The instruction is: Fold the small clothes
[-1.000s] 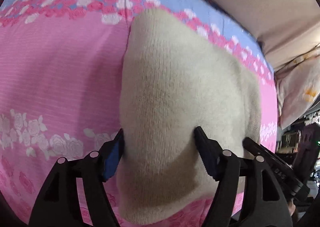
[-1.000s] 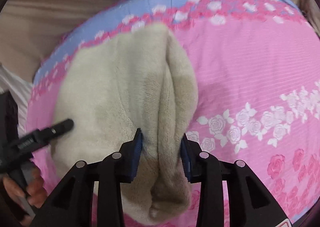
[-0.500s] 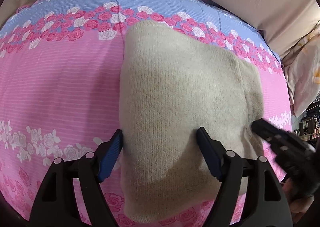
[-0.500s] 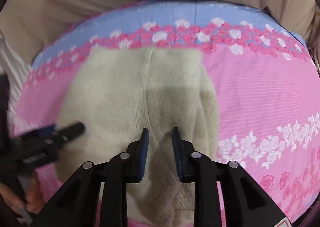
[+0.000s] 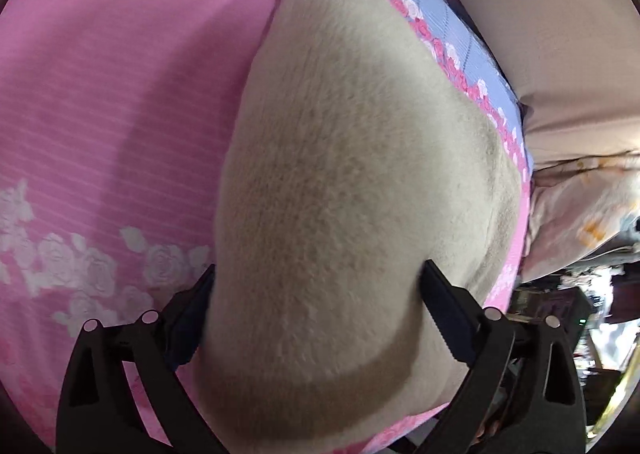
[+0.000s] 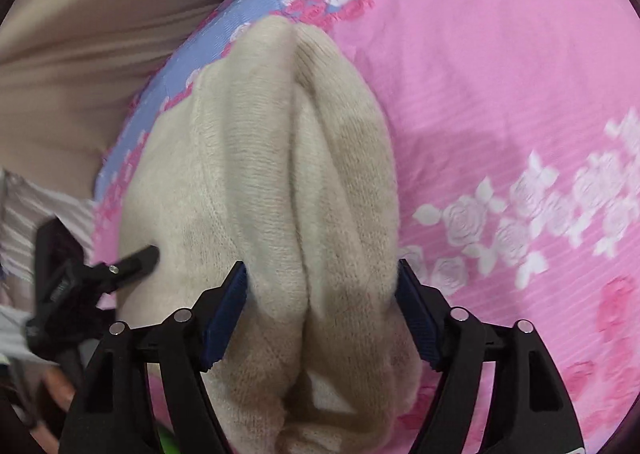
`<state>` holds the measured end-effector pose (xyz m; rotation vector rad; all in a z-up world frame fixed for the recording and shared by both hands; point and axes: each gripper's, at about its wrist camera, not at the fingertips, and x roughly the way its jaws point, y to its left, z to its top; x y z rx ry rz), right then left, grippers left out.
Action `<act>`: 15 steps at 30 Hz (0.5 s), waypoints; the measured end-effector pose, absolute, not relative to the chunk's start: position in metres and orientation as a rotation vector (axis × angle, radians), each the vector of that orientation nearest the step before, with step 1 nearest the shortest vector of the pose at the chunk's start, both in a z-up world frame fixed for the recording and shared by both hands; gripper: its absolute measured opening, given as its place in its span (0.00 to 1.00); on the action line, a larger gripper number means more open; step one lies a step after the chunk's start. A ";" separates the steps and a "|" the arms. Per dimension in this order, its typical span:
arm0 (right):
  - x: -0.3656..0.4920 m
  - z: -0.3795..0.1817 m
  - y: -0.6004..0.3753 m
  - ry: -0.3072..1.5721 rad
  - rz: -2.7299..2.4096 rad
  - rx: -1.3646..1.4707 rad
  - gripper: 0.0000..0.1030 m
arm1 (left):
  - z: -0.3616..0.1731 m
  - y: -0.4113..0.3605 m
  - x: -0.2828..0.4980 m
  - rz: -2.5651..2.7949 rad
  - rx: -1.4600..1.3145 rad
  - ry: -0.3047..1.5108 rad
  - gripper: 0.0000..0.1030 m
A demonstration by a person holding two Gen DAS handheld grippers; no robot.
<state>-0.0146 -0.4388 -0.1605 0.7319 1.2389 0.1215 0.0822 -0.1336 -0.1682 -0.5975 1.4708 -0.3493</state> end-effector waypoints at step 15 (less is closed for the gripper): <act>-0.044 0.049 -0.402 0.850 0.108 0.430 0.25 | 0.002 -0.133 0.078 -0.558 -0.491 1.158 0.52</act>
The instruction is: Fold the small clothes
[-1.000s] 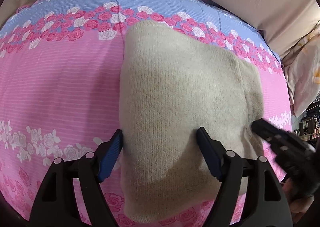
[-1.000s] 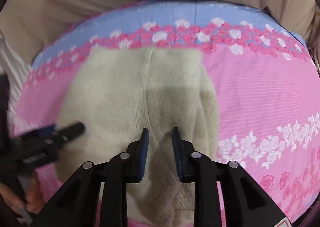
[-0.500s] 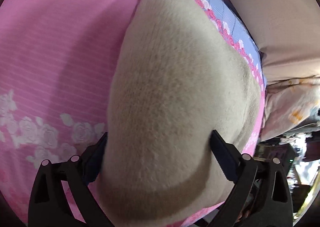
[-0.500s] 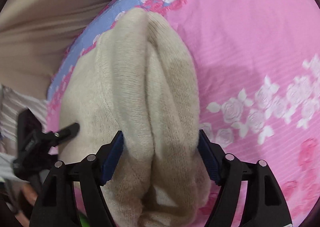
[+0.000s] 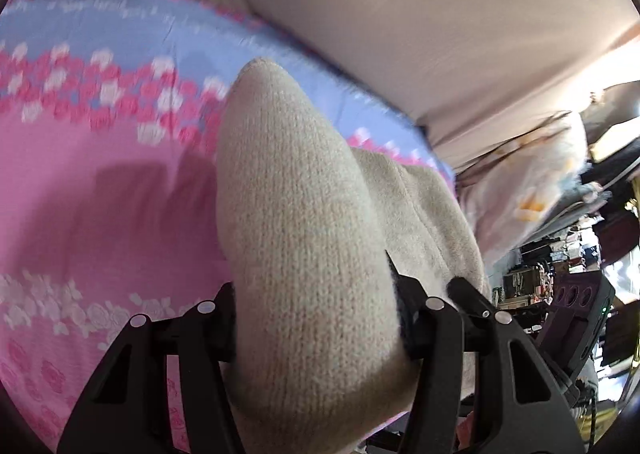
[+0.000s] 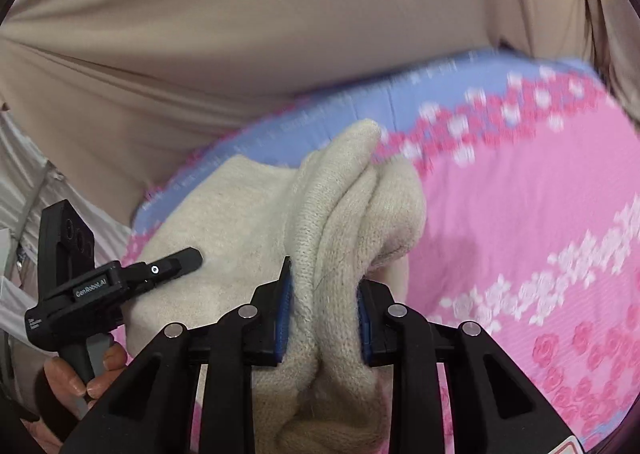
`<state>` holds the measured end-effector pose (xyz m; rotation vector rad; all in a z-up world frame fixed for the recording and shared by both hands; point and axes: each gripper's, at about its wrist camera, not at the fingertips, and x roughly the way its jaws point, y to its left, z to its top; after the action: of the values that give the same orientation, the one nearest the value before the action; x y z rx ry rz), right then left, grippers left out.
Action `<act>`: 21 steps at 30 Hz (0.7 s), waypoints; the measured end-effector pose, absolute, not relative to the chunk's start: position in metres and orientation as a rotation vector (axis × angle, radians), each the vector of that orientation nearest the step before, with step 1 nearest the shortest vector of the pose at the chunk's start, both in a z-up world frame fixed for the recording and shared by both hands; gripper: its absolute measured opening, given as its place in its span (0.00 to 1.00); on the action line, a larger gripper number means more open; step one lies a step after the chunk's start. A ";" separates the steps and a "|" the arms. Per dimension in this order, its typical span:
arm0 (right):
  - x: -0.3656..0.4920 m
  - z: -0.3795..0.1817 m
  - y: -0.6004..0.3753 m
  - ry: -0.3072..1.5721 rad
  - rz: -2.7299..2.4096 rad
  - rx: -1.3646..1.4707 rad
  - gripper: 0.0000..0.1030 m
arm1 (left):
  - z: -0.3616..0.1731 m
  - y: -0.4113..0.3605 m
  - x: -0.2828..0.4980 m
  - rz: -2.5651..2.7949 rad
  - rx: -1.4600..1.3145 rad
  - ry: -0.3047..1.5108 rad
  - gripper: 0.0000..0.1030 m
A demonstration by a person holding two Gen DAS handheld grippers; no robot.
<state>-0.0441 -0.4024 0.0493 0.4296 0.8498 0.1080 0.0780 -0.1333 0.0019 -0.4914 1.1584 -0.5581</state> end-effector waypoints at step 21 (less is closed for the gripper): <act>0.027 0.165 -0.122 0.640 0.571 0.214 0.26 | 0.176 0.133 0.064 -0.356 -0.360 0.717 0.55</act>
<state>0.0272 -0.1219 0.1652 0.2140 0.6397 0.5707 0.0641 0.1328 0.1760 -0.3597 0.7171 -0.3563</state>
